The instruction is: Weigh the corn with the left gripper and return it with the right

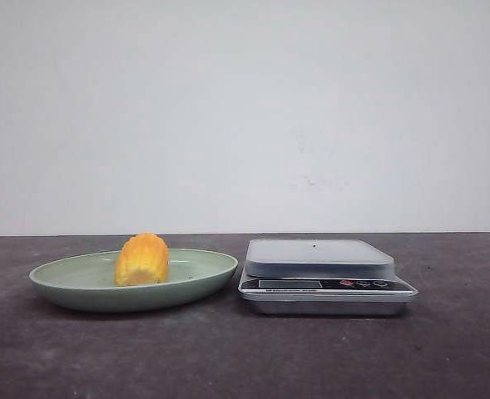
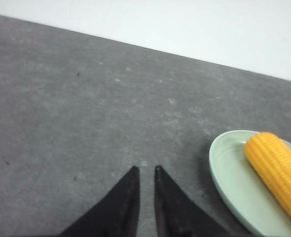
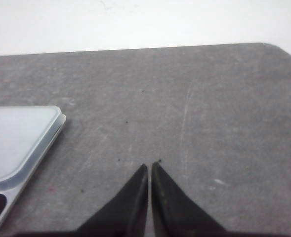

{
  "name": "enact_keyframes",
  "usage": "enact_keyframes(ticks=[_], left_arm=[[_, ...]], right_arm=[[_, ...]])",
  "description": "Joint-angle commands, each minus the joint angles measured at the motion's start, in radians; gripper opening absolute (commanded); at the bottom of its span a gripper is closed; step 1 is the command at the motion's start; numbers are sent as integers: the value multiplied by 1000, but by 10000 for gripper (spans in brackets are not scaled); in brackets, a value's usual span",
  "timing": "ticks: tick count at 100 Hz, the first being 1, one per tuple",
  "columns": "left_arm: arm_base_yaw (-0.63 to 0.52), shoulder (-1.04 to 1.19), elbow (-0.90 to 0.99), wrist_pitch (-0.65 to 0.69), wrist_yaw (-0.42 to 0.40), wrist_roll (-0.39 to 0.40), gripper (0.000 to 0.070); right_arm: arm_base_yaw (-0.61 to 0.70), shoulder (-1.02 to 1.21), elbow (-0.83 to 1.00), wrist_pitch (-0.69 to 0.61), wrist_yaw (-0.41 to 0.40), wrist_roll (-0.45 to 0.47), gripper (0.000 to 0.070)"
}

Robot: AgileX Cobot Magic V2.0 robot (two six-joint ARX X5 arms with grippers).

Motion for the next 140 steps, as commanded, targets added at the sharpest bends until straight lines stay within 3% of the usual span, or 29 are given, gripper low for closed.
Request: enact_keyframes(ticks=[1,8,16,37,42,49,52,56,61,72,89,103,116,140], left_arm=[[0,6,53,19,13,-125,12],[0,21,124,51,39,-194,13],[0,68,238,75,48,-219,14],[1,350,622,33,48,-145,29],[1,410,703,26,59,-145,127],[1,478,803,0,93,-144,395],[1,506,841,-18,112,-143,456],[1,539,887,-42,139,-131,450],[-1,583,935,-73,166,-108,415],[-21,681,1025,-151,211,-91,416],[-125,841,1079,-195,209,-79,418],[-225,999,1079,-227,149,-69,419],[-304,1157,1079,-229,100,-70,427],[-391,1425,1079,-195,41,-87,428]], right_arm=[[0,6,67,0,3,139,3],[0,36,152,1,3,235,3],[0,113,276,-15,2,248,3],[0,398,655,-147,-59,185,12],[0,446,732,-169,-77,183,90],[1,502,829,-218,-104,155,323],[1,522,863,-238,-111,136,410],[3,544,901,-264,-113,119,460],[8,565,938,-291,-113,108,459],[27,602,988,-316,-114,103,459],[51,653,1025,-344,-161,102,459],[60,675,1025,-370,-184,101,463],[63,685,1025,-388,-184,84,558],[63,684,1025,-387,-184,71,559]])
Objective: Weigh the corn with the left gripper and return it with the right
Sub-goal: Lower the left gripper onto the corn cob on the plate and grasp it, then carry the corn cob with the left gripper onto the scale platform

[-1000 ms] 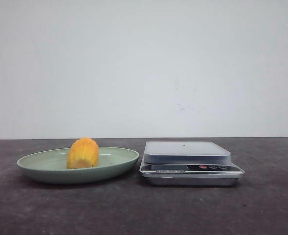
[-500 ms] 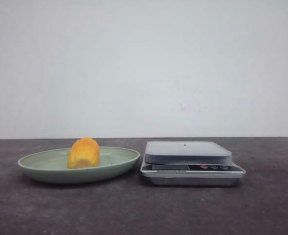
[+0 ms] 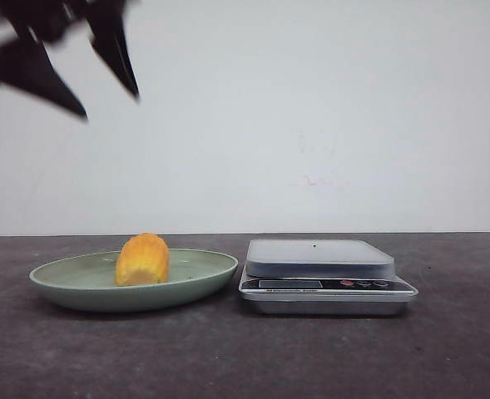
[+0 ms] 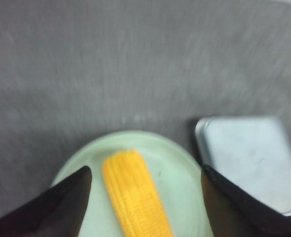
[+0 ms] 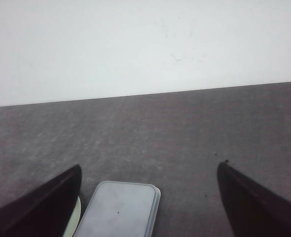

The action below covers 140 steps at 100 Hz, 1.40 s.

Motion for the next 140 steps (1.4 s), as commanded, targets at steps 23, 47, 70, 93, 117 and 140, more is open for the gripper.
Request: enact_keyframes(ticks=[23,47,70,93,117,140], left_arm=[[-87,245,11,18,-55,-27,431],[-129,367,11,11,-80,-55,434],[-158,396,11,17,-125,-66,344],[-162,364,11,19,-131,-59,0],[-181,226,57,22,-117,-38,3],[-291,238,257,39,-105,-47,6]], right_arm=[[4,3,17,8,-2,-26,559],[4,3,17,7,-3,-30,559],[4,3,17,5,-3,-30,559],[4,3,17,3,-3,-30,559],[4,3,17,3,-2,-30,558],[4,3,17,3,-2,-30,558]])
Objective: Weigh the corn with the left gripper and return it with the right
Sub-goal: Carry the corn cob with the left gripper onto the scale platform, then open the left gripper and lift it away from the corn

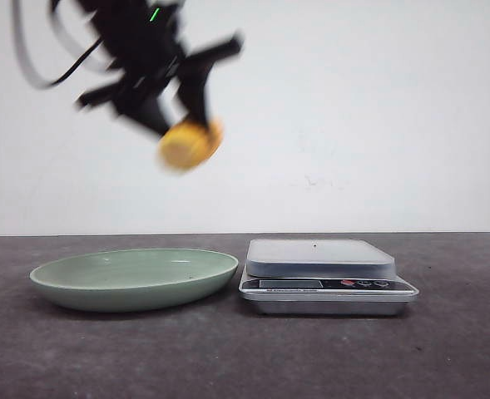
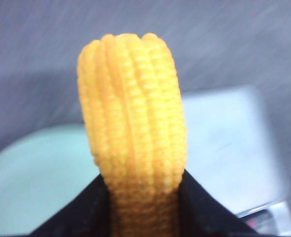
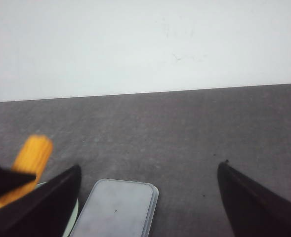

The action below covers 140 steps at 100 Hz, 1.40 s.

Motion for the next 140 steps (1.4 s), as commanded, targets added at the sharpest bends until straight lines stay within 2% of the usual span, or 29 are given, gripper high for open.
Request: enact_keyframes(ticks=[1,34,78,87,98,104,127,135,140], left_arm=[[-53,39,64,30,-7,-1,6],[-149,303,265,42,-18,-51,5],[-150,462,269,29,-17,-48,9],[-150,472,269,29,-17,-47,91],[-150,472,269,32,-17,-45,289],[-150,472,269,34,-17,-45,353],[-153,471,269,34,-17,-45,374],[-153,464,283,30,-17,-40,465],[-153,459,298,27,-17,-26,481]], right_arm=[[3,3,18,7,-2,-11,558],[3,3,17,-1,-2,-11,558],[3,3,17,-27,-1,-11,558],[3,3,17,-27,-1,-11,558],[3,3,17,-27,0,-11,558],[3,3,17,-27,0,-11,558],[3,3,17,-28,0,-11,558],[3,3,17,-28,0,-11,558],[3,3,17,-28,0,-11,558]])
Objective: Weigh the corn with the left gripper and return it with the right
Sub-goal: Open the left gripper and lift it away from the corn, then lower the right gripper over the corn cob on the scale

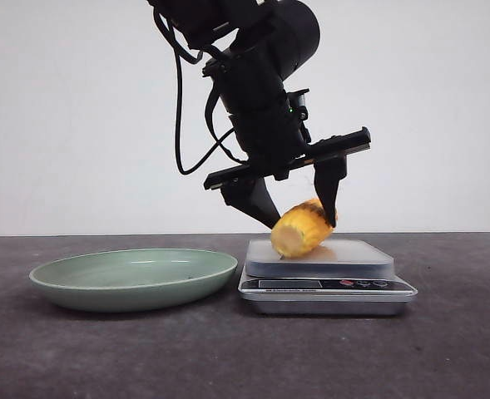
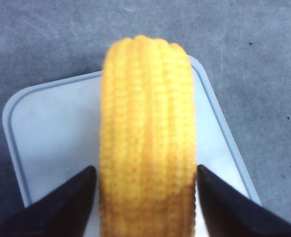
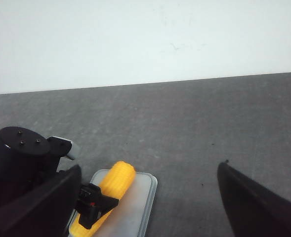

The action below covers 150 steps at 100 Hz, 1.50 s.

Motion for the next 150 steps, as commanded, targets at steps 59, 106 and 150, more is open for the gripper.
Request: enact_keyframes(ticks=[59,106,150], left_arm=[[24,-544,122,-122,-145,288,476],[317,-1093,121,-586,-371,357,478],[345,-1477,-1,-897,-414,199,477]], right_arm=[[3,4,17,4,-8,-11,558],[52,87,17,48,-80,-9,569],[329,315,18,164,101,23,653]])
